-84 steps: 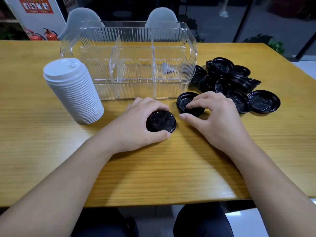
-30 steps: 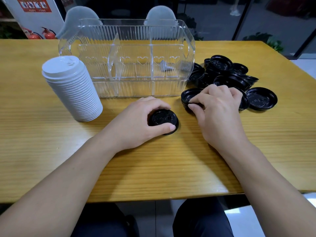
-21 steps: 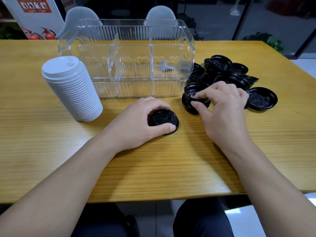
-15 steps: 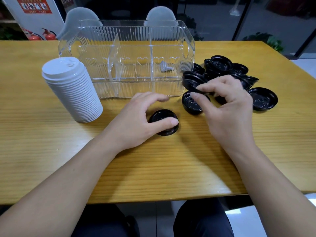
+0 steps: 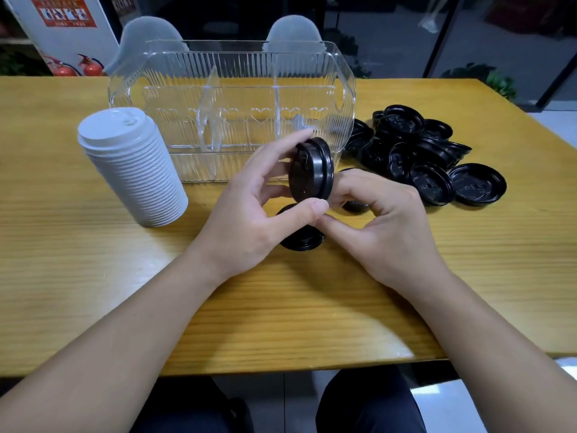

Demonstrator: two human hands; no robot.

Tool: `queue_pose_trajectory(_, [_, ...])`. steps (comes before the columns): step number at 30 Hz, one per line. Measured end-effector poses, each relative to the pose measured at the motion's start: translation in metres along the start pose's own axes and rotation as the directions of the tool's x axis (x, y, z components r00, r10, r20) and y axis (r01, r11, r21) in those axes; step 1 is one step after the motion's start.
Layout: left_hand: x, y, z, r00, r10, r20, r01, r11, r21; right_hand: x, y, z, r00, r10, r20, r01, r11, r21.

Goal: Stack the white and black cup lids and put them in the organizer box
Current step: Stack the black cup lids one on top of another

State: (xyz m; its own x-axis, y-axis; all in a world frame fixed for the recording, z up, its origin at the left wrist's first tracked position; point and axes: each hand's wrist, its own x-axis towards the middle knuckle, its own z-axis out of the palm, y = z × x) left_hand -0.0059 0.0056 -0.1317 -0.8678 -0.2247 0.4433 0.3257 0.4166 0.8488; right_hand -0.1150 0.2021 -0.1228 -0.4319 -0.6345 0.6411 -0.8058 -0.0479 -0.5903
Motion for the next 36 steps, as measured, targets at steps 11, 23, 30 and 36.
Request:
queue_pose_trajectory(11, [0.002, 0.001, -0.004, 0.999, 0.000, -0.044, 0.001, 0.999, 0.040, -0.002, 0.000, 0.001, 0.997, 0.067, -0.025, -0.063, 0.989, 0.131])
queue_pose_trajectory(23, [-0.001, 0.004, 0.001, 0.999, -0.031, 0.018, 0.032, 0.999, -0.031, 0.000, 0.003, 0.001, 1.000, 0.018, 0.023, -0.017, 1.000, -0.020])
queue_pose_trajectory(30, [0.003, -0.002, -0.014, 0.995, -0.060, -0.082, 0.050, 0.992, -0.116, -0.002, 0.006, -0.007, 1.000, 0.018, 0.006, -0.018, 1.000, -0.001])
queue_pose_trajectory(36, [0.007, -0.008, -0.024, 0.997, -0.083, 0.004, 0.083, 0.993, -0.083, 0.001, 0.012, -0.017, 0.986, 0.166, 0.003, -0.166, 0.982, 0.096])
